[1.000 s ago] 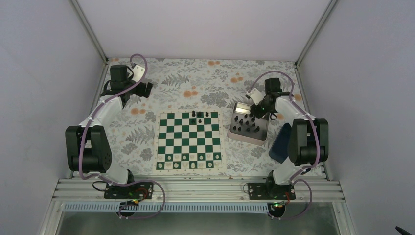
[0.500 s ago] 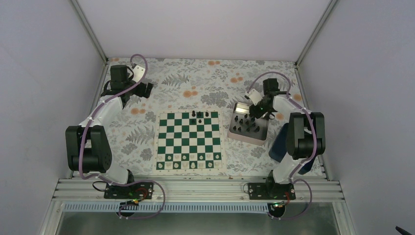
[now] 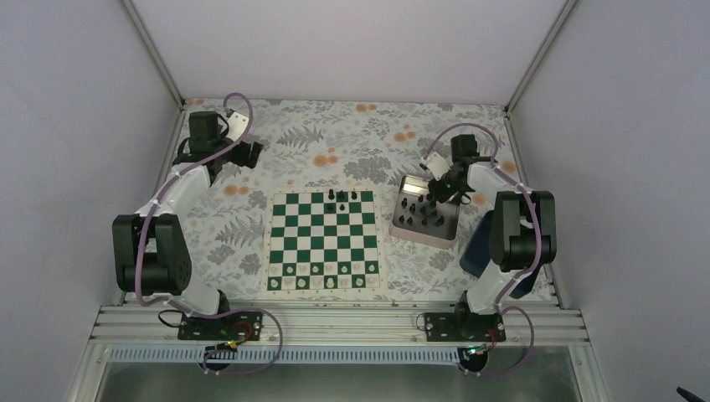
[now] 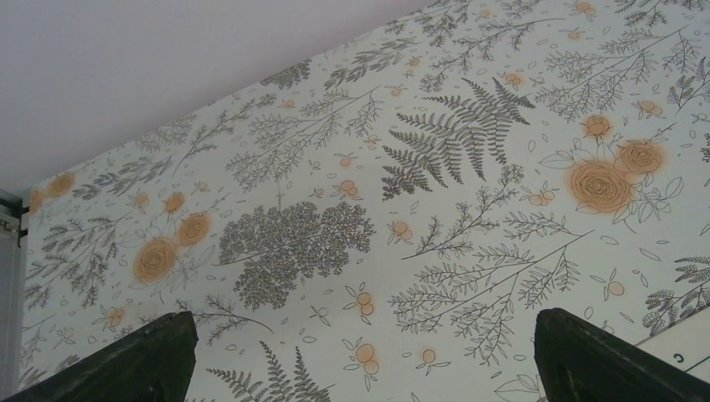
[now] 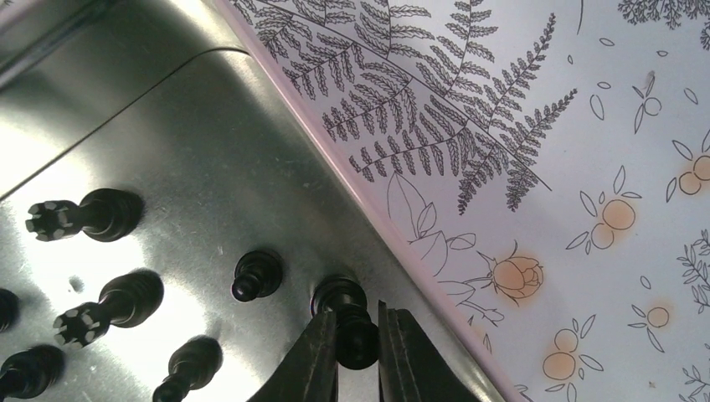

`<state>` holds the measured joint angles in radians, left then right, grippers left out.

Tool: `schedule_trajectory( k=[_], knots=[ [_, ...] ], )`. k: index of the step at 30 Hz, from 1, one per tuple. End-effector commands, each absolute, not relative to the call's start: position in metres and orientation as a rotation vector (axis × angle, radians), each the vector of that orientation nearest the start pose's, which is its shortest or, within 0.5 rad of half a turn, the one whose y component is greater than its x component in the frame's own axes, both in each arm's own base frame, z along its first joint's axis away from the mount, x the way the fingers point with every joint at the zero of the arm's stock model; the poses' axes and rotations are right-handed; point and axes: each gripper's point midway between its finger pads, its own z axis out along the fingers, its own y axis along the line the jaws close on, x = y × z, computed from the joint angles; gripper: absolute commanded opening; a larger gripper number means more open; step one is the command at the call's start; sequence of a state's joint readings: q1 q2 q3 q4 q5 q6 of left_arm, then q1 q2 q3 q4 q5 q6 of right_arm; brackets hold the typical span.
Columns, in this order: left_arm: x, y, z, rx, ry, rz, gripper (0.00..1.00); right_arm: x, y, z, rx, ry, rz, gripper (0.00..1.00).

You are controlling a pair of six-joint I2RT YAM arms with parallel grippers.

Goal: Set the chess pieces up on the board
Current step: Pick up the chess piece from the storage box.

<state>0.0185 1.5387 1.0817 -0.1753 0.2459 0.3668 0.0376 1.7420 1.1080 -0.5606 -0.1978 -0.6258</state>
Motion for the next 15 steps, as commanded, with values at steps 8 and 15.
schedule_trajectory(
  k=[8, 15],
  knots=[
    [0.451, -0.036, 0.174, 0.536, 2.128, -0.072, 1.0, 0.39, 0.06, 0.079, -0.946, 2.518, 0.2, 0.04],
    [0.453, -0.038, 0.177, 0.537, 2.12, -0.078, 1.0, 0.402, 0.106, 0.131, -1.065, 2.405, 0.17, 0.04]
  ],
)
